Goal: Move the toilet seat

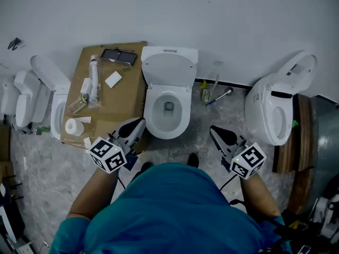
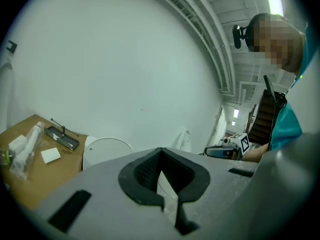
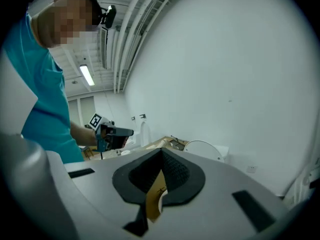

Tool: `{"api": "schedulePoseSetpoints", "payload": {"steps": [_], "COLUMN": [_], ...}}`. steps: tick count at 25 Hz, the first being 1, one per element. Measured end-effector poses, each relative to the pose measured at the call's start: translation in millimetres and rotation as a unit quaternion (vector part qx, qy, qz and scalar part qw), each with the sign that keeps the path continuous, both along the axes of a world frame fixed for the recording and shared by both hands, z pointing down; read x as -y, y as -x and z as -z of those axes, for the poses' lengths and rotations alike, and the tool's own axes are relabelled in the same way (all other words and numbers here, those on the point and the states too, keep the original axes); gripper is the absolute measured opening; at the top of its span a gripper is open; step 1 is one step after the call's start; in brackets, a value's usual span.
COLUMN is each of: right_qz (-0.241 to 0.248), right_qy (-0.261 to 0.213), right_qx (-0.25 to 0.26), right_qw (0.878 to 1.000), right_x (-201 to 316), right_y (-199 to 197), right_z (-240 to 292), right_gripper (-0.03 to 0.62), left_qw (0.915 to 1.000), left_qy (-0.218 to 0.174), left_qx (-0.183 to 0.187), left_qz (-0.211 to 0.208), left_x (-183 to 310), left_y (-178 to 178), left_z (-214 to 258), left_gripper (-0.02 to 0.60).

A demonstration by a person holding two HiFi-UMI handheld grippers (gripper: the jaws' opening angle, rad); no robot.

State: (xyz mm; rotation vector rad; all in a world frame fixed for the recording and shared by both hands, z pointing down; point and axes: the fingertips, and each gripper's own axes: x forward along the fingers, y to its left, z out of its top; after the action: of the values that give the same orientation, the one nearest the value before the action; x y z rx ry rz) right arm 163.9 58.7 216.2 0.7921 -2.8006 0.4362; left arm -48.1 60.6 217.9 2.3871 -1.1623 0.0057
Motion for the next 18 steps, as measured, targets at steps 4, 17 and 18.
{"api": "schedulePoseSetpoints", "payload": {"steps": [4,17,18], "right_qz": [0.054,0.124,0.125], "right_qy": [0.006,0.001,0.002], "right_qx": [-0.031,-0.108,-0.112], "right_qw": [0.998,0.986,0.986], "right_x": [23,41,41], "right_y": [-30,46,54], "right_z": [-27,-127,-137], "right_gripper": [-0.012,-0.012,-0.012], "left_qw": [0.9992,0.9955,0.9944], "left_qy": [0.017,0.091,0.100], "left_qx": [0.006,0.021,0.023], "left_qz": [0.037,-0.020,-0.026], "left_x": [19,31,29], "left_y": [-34,-18,-16], "left_z": [-11,-97,-109], "left_gripper": [-0.014,-0.014,-0.014]}}
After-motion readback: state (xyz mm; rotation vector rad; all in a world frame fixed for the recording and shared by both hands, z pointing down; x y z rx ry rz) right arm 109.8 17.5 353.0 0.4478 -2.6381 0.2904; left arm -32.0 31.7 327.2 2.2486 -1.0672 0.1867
